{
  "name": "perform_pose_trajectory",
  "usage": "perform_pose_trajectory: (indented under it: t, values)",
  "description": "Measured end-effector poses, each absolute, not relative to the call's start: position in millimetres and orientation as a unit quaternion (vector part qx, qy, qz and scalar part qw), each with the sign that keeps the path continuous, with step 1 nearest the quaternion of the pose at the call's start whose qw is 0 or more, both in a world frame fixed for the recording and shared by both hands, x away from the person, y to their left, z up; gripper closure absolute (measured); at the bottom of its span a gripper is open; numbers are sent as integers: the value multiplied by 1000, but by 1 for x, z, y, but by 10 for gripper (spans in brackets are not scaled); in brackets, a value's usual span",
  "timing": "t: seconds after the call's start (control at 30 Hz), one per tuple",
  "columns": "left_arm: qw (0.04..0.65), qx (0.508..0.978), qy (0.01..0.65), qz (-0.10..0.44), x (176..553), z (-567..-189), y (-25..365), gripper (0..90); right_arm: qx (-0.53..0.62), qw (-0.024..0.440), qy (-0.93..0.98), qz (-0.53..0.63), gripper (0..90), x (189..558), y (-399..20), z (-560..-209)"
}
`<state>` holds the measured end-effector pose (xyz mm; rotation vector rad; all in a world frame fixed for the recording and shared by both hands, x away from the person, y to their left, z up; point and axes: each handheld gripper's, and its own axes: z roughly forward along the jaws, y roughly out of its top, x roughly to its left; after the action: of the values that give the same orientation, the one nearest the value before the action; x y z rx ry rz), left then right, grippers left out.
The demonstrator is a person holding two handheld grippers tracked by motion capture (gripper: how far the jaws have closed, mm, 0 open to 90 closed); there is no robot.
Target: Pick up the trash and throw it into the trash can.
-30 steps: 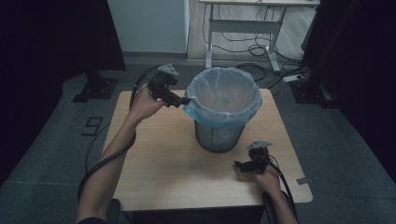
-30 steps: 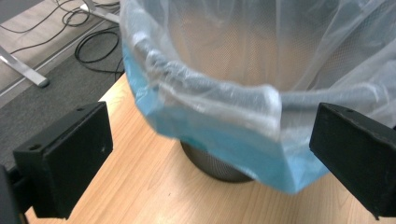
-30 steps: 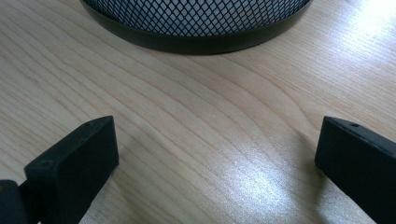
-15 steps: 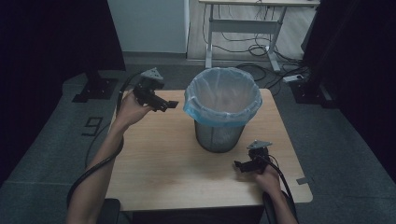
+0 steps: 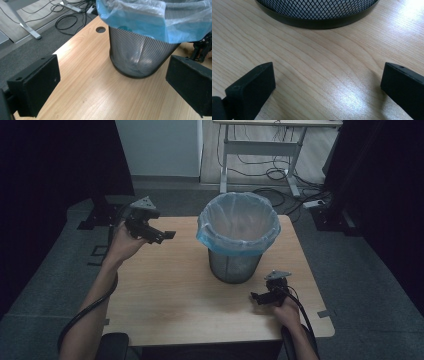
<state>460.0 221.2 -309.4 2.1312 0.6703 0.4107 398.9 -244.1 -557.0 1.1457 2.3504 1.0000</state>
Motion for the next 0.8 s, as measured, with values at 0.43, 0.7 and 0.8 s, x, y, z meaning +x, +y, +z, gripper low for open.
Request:
perform_pose_trajectory:
  t: [0.43,0.7,0.8]
  values:
    - [416,846,296,156,448,-326,249,0,403,169,828,352,0,399,-244,-557]
    - [418,838,314,154,443,-338,264,0,403,170,828,352,0,399,-244,-557]
    - [421,836,319,150,443,-344,268,0,403,170,828,352,0,399,-244,-557]
